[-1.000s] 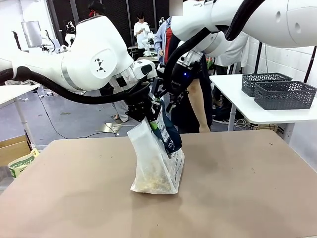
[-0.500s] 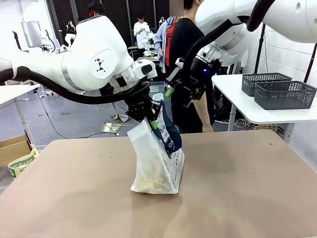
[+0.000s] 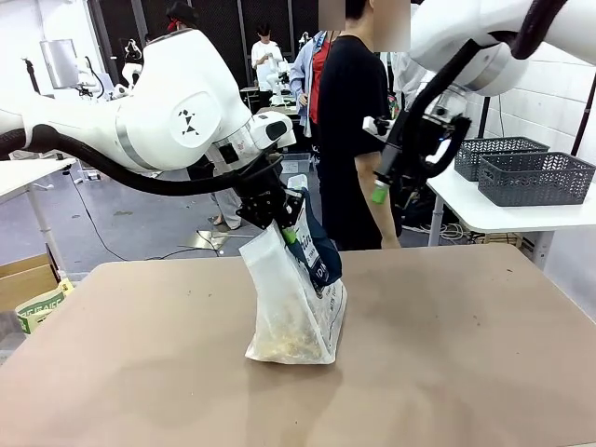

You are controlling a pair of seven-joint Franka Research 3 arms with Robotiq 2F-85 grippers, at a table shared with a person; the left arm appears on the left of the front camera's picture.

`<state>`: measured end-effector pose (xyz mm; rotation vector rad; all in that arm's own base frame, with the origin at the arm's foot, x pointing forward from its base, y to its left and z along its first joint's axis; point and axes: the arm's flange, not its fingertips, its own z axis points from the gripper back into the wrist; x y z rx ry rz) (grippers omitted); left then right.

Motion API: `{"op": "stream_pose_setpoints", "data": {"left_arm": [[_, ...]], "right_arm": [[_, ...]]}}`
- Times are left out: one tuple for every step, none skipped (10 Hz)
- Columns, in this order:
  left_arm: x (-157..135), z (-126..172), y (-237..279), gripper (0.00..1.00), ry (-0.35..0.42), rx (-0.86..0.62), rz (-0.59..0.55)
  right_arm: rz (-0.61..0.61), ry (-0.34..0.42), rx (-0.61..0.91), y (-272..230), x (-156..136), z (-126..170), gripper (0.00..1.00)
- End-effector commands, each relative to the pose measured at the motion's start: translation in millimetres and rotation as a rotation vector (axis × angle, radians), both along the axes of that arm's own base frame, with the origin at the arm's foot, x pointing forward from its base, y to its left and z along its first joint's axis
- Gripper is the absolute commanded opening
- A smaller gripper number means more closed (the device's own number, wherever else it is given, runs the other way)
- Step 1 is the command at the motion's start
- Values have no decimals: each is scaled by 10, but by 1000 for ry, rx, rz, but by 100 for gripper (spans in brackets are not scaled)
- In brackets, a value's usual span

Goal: Transfer purchased items from the store into the shopping bag.
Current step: Move the Reusable shopping bag to the right side of the table.

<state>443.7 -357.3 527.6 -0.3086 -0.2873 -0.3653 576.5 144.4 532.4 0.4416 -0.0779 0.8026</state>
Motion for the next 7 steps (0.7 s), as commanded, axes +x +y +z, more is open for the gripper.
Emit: {"op": "stream_pose_setpoints", "data": {"left_arm": [[-12, 22, 20, 0, -2, -5, 1], [-12, 22, 20, 0, -2, -5, 1], [-12, 22, 20, 0, -2, -5, 1], [-12, 22, 20, 0, -2, -5, 1], [-12, 22, 20, 0, -2, -5, 1], [-12, 22, 20, 0, -2, -5, 1], [-12, 22, 20, 0, -2, -5, 1]], "right_arm": [[126, -283, 63, -224, -288, -171, 100], [157, -416, 78, -282, -356, -191, 100], [199, -465, 119, -310, -419, -202, 100], [245, -499, 187, -357, -430, -222, 100], [292, -520, 232, -374, -418, -253, 100], [308, -533, 254, -386, -384, -275, 100], [319, -545, 283, -386, -382, -279, 100]]}}
